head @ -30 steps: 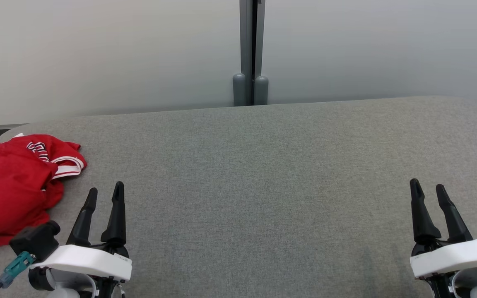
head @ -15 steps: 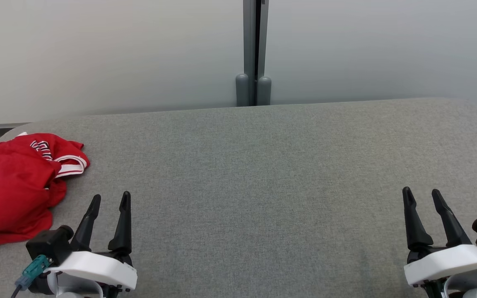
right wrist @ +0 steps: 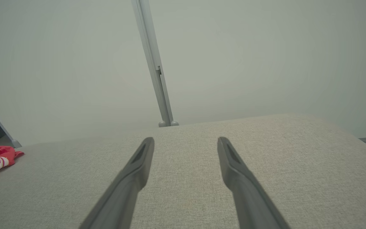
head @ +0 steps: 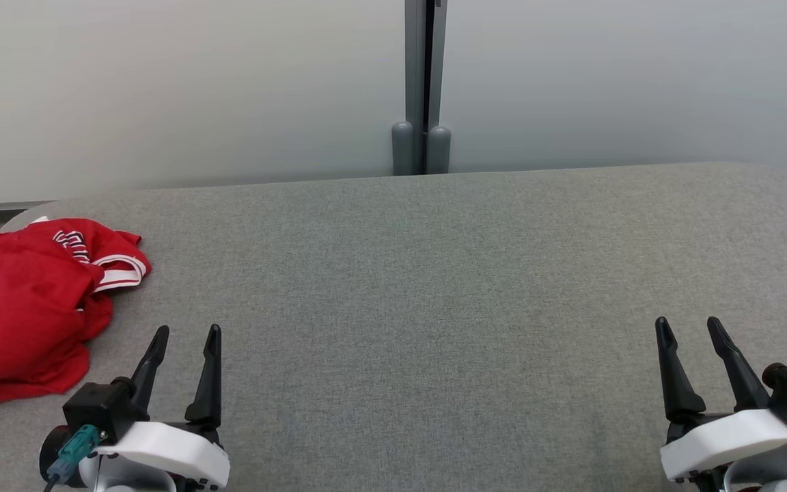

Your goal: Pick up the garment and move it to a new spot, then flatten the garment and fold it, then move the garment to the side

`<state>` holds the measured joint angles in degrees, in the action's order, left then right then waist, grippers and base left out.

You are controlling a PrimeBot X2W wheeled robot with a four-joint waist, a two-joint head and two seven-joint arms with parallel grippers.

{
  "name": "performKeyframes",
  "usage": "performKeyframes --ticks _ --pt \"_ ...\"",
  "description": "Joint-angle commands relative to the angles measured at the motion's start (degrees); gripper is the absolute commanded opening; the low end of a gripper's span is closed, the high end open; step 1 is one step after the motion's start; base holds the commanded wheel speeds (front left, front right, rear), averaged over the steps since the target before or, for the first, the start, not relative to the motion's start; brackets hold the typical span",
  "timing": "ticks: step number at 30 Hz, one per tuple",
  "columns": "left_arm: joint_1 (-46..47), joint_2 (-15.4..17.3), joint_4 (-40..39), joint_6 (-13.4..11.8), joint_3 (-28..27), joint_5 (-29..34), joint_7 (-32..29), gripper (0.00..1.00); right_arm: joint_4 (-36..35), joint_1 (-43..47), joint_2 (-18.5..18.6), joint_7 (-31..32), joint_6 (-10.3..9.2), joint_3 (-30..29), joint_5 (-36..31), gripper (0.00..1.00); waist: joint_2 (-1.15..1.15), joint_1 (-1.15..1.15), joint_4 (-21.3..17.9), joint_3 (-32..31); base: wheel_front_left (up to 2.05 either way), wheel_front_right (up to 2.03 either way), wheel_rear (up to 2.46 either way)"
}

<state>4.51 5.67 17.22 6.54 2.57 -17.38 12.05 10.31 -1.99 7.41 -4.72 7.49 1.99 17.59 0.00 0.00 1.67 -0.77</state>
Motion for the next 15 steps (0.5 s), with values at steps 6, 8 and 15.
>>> performKeyframes --ticks 6,8,15 --pt "0.3 0.05 0.27 -0.09 -0.47 3.66 1.13 1.0 -0.58 0.61 0.12 -0.64 0.0 -0.19 -3.57 1.0 0.0 0.0 0.11 0.08 0.0 0.0 0.0" --pt "0.35 -0.03 0.28 -0.06 -0.57 4.38 1.31 1.0 -0.7 0.71 0.08 -0.62 0.0 -0.14 -4.35 1.0 0.0 0.0 0.15 0.15 0.0 0.0 0.0" --pt "0.6 -0.49 0.83 0.15 -1.14 6.28 2.1 1.0 -1.02 0.99 -0.12 -0.65 0.0 -0.2 -6.76 1.0 0.0 0.0 0.39 0.39 0.0 0.0 0.0"
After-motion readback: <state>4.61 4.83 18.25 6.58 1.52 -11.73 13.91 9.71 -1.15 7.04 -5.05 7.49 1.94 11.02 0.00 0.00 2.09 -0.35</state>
